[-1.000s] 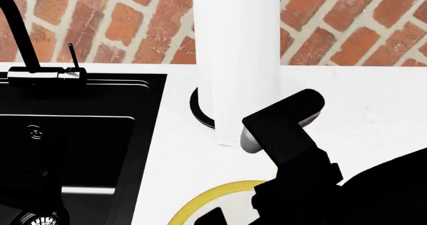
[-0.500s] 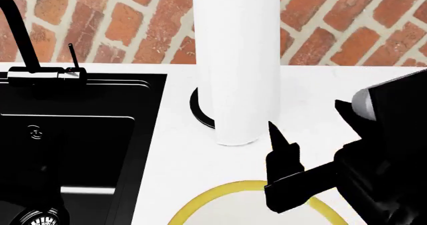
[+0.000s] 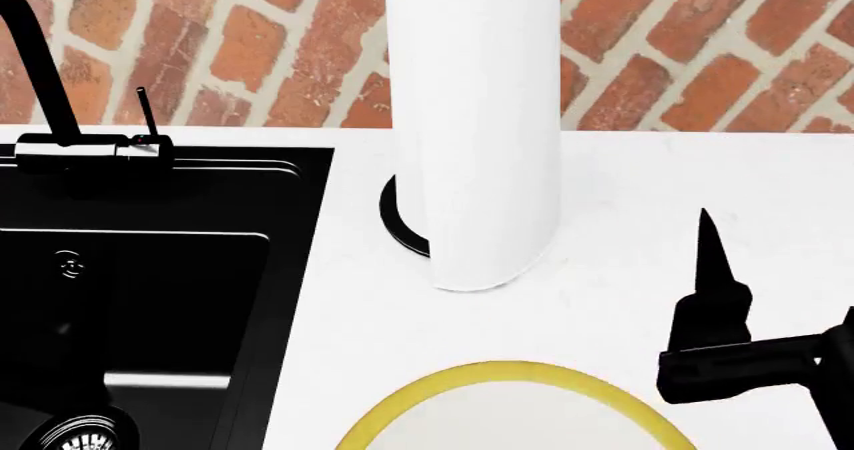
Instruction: There is a mixed pile of frozen fruits and vegetables on the counter. Locate all the frozen vegetables and place the items in a bowl on the counter. Take all the frozen fruits and defrost them in a running sink.
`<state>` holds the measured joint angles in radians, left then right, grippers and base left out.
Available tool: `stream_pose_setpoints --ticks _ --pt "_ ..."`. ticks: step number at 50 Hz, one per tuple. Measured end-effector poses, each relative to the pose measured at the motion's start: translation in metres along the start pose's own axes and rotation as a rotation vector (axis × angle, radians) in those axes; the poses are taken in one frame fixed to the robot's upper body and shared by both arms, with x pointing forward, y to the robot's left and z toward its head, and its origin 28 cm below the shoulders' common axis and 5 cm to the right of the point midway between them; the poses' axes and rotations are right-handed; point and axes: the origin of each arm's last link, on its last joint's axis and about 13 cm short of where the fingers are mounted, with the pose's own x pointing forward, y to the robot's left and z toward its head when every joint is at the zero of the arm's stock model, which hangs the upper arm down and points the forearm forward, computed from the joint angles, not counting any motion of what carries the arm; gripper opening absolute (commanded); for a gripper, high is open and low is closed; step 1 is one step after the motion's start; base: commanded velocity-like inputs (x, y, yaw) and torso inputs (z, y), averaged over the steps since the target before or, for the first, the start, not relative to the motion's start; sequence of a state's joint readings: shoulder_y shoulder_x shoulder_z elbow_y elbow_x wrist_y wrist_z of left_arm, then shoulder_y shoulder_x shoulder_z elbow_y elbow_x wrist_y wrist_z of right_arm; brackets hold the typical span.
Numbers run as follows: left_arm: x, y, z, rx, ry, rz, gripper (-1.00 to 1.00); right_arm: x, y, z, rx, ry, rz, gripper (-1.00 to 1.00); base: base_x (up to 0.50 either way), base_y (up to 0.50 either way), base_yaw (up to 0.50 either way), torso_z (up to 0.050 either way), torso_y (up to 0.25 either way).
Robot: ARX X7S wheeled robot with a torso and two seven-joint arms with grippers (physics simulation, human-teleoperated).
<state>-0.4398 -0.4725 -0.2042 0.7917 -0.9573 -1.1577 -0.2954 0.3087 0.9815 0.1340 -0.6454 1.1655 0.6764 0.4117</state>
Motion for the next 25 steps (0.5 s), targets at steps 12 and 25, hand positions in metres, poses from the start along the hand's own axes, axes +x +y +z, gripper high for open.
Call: stream_pose_setpoints --ticks 12,25 --pt "-0.002 0.0009 -0.0011 -0.009 -0.003 0.007 1.0 -0.004 -0.0002 -0.0051 -0.011 0.002 -0.019 1.0 -0.38 0.04 0.0 0.0 0.0" --pt "-0.0041 0.0019 -0.002 -0.016 -0.006 0.01 1.0 -0.0065 0.0017 -0.0043 -0.045 -0.01 -0.011 1.0 0.07 0.34 0.0 0.0 0.0"
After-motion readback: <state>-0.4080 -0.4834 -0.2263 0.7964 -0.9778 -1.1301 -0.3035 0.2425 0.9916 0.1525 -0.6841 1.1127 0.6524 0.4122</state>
